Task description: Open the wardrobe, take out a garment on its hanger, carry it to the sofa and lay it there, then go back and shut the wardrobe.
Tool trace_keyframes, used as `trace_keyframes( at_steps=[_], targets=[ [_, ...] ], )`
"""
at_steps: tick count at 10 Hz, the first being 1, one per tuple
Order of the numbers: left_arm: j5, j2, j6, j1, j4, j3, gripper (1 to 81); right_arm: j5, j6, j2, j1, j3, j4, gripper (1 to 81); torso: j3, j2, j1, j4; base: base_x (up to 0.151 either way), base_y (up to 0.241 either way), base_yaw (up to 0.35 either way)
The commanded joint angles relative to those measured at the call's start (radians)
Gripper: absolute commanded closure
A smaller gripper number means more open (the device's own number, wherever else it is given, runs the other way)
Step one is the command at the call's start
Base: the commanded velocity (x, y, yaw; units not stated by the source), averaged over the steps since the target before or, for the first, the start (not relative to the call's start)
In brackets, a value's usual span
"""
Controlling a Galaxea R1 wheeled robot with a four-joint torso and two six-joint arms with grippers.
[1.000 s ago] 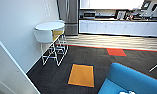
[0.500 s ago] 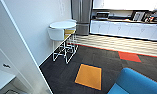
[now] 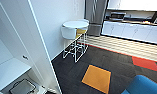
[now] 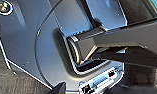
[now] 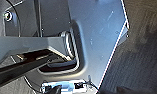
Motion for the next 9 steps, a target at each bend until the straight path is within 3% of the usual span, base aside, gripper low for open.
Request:
trace_keyframes(
  at_steps=[1,9],
  targets=[
    [0.039,0.002,0.003,-0.015,0.009,0.005,1.0,-0.067,-0.002,0.001,0.009,0.001,-0.003,1.0,0.000,0.000,0.000,0.000,0.000,0.000,0.327],
    [0.042,0.007,0.006,-0.007,0.017,0.005,1.0,-0.065,-0.013,0.001,0.015,0.004,-0.003,1.0,0.000,0.000,0.000,0.000,0.000,0.000,0.326]
  ],
)
